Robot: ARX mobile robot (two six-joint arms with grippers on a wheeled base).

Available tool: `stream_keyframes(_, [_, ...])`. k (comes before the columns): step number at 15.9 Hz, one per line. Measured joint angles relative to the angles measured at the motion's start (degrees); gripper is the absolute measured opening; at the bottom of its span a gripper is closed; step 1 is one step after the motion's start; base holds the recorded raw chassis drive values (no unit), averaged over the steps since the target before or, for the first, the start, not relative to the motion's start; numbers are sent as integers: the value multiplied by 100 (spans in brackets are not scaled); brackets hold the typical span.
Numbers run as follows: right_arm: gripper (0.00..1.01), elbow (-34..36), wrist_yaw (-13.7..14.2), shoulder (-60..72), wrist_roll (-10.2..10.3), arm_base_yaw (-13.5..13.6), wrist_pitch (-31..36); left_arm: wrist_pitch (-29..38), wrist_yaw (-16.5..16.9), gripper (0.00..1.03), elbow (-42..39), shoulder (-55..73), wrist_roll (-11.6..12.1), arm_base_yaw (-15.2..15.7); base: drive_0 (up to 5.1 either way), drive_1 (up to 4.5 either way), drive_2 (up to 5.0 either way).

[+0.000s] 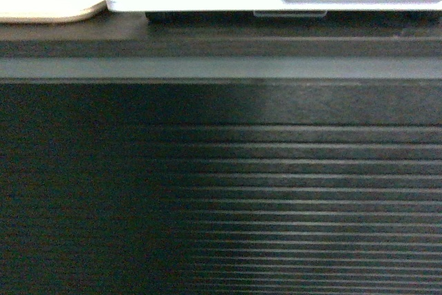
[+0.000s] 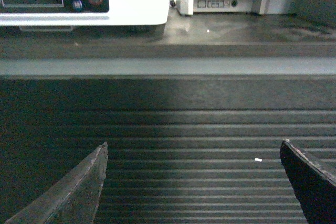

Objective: Place dark red mango on scale at checkout

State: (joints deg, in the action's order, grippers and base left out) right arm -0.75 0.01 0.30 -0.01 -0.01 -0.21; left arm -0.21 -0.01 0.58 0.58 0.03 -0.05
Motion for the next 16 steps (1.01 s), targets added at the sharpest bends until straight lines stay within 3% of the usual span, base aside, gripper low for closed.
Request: stream_keyframes(16, [98, 0, -2, 0, -2, 0, -13, -17, 0, 98, 0, 0, -2, 0, 0, 0, 0])
